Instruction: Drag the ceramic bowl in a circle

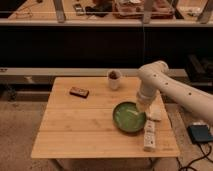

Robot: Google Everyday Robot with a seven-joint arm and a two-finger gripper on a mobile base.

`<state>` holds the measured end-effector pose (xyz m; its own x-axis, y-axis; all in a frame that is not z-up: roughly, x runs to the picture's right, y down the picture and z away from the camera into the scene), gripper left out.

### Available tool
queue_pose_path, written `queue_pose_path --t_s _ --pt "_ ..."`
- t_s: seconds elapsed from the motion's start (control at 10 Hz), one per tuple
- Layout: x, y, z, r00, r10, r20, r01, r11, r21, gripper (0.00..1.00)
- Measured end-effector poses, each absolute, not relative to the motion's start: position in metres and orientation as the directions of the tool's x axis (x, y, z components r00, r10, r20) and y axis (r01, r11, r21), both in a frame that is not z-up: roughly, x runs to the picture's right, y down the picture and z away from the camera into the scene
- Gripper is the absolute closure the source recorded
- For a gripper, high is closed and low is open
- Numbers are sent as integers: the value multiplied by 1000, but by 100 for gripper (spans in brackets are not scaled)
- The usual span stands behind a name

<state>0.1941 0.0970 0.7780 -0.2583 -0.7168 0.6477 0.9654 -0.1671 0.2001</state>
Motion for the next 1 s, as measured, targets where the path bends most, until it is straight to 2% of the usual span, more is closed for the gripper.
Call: queue_pose_path --t_s 0.1,0.3,0.4,0.6,1.0 --pt "177 84 779 -202 -735 647 977 -104 187 97" --pt "119 65 784 -28 -738 674 977 123 176 77" --pt "101 63 788 34 -725 688 964 205 169 70" --pt "73 59 791 120 -691 713 933 324 158 67" --pt "71 59 790 130 -692 710 930 333 154 67"
